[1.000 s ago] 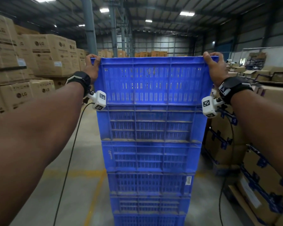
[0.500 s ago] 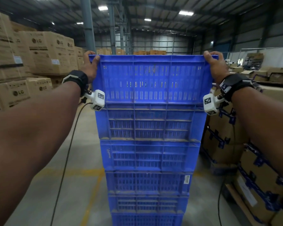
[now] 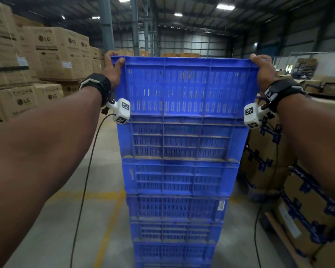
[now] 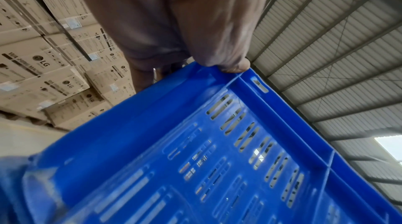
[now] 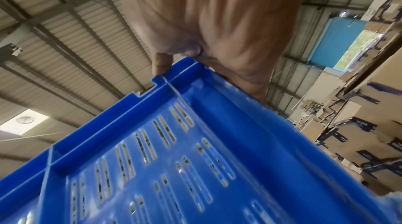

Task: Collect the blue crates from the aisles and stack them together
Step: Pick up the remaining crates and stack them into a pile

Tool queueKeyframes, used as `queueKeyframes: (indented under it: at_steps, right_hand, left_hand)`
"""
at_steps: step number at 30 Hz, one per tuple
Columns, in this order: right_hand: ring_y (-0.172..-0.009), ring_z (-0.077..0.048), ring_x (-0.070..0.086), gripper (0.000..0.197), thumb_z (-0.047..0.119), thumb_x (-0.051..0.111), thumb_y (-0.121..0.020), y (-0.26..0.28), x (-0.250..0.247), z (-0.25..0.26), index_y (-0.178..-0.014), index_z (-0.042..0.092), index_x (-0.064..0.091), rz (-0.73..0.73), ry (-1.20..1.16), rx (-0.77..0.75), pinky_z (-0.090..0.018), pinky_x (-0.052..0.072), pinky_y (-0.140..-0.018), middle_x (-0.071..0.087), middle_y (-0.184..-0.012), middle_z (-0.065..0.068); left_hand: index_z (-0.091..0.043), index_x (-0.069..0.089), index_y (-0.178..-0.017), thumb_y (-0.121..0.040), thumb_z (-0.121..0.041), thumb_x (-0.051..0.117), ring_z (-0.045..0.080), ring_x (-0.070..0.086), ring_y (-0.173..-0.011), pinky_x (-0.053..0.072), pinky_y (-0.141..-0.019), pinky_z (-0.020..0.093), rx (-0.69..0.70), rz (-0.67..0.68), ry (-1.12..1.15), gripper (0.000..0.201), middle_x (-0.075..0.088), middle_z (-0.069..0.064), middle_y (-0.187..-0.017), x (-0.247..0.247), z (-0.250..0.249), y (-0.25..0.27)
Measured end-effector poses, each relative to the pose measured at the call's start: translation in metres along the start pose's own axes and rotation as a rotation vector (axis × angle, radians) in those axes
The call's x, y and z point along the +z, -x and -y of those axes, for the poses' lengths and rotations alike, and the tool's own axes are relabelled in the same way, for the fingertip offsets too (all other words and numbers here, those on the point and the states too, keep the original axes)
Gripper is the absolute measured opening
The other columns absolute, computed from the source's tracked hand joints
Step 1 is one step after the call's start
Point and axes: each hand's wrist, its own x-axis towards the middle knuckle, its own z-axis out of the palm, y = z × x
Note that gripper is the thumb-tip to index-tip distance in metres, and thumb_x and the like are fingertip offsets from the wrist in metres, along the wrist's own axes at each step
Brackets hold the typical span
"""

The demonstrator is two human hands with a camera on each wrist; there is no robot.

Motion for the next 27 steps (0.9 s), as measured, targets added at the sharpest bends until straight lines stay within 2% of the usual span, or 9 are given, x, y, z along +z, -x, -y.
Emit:
queueKeyframes:
  at_steps: [2,6,10,13,15,17,22,24,27]
  right_hand:
    - [-0.098,-0.025,0.064,0.064,0.081,0.079,-0.044,-0.005,-0.005,-0.006,-0.089,0.039,0.059,0.016,-0.025,0.012,-0.056,0.055,-0.094,0.064,-0.109,-0.004]
    - [-0.106,-0.028,0.064,0.045,0.069,0.067,-0.069,0.032,0.004,0.015,-0.1,0.04,0.054,0.049,-0.02,-0.002,-0.057,0.053,-0.095,0.063,-0.119,-0.006]
    - [-0.104,-0.028,0.064,0.044,0.066,0.068,-0.072,0.029,0.003,0.017,-0.101,0.036,0.054,0.051,-0.026,-0.012,-0.058,0.055,-0.092,0.062,-0.12,-0.007]
    - [-0.108,-0.03,0.064,0.047,0.068,0.067,-0.069,0.021,-0.003,0.014,-0.101,0.036,0.054,0.032,-0.011,-0.015,-0.057,0.056,-0.092,0.061,-0.126,-0.011]
    - [-0.105,-0.03,0.064,0.044,0.066,0.067,-0.071,0.017,-0.004,0.012,-0.099,0.035,0.054,0.037,-0.019,-0.011,-0.054,0.056,-0.092,0.061,-0.124,-0.011]
    - [-0.1,-0.026,0.063,0.037,0.062,0.066,-0.077,0.032,0.003,0.022,-0.099,0.034,0.054,0.03,-0.018,-0.026,-0.048,0.056,-0.089,0.061,-0.118,-0.007]
    - [-0.084,-0.012,0.058,0.029,0.048,0.055,-0.099,0.05,0.019,0.028,-0.115,0.025,0.046,0.047,0.01,-0.082,-0.028,0.051,-0.07,0.056,-0.103,0.004]
    - [-0.09,-0.016,0.06,0.03,0.05,0.054,-0.098,0.05,0.016,0.027,-0.115,0.027,0.046,0.055,0.014,-0.076,-0.033,0.053,-0.075,0.056,-0.106,0.002]
    - [-0.109,-0.031,0.062,0.029,0.059,0.058,-0.089,0.034,0.004,0.021,-0.106,0.037,0.049,0.063,0.013,-0.028,-0.053,0.054,-0.094,0.059,-0.122,-0.006]
  left_hand:
    - [-0.026,0.031,-0.142,-0.104,-0.05,0.038,0.03,0.06,-0.102,0.051,-0.085,0.046,0.009,-0.005,-0.005,0.046,0.055,0.007,-0.122,0.002,-0.002,0.0]
    - [-0.027,0.03,-0.142,-0.103,-0.052,0.036,0.03,0.06,-0.1,0.052,-0.088,0.049,-0.007,0.007,-0.027,0.046,0.056,0.009,-0.122,-0.006,0.002,-0.003]
    - [-0.024,0.03,-0.141,-0.104,-0.051,0.037,0.03,0.059,-0.099,0.053,-0.092,0.056,-0.024,0.01,-0.007,0.047,0.054,0.007,-0.116,-0.009,-0.001,0.001]
    - [-0.024,0.032,-0.141,-0.104,-0.049,0.038,0.029,0.059,-0.1,0.053,-0.084,0.047,-0.003,-0.026,0.005,0.044,0.054,0.007,-0.117,-0.003,-0.01,0.009]
    - [-0.026,0.032,-0.14,-0.104,-0.05,0.038,0.029,0.059,-0.099,0.052,-0.081,0.045,-0.009,-0.028,-0.007,0.044,0.055,0.007,-0.118,-0.002,-0.011,0.01]
    - [-0.03,0.029,-0.138,-0.102,-0.055,0.037,0.032,0.061,-0.1,0.054,-0.087,0.053,-0.019,0.004,-0.027,0.044,0.056,0.009,-0.12,-0.007,-0.008,0.009]
    - [-0.027,0.025,-0.144,-0.105,-0.05,0.035,0.033,0.059,-0.104,0.052,-0.088,0.051,-0.044,0.028,-0.022,0.046,0.055,0.013,-0.122,-0.019,-0.007,0.01]
    - [-0.026,0.026,-0.144,-0.105,-0.049,0.035,0.034,0.059,-0.104,0.052,-0.087,0.05,-0.023,0.017,-0.008,0.046,0.055,0.014,-0.123,-0.014,-0.004,0.011]
    - [-0.03,0.029,-0.142,-0.103,-0.054,0.037,0.03,0.059,-0.097,0.052,-0.08,0.044,-0.004,-0.007,-0.028,0.046,0.056,0.01,-0.12,-0.003,-0.008,0.017]
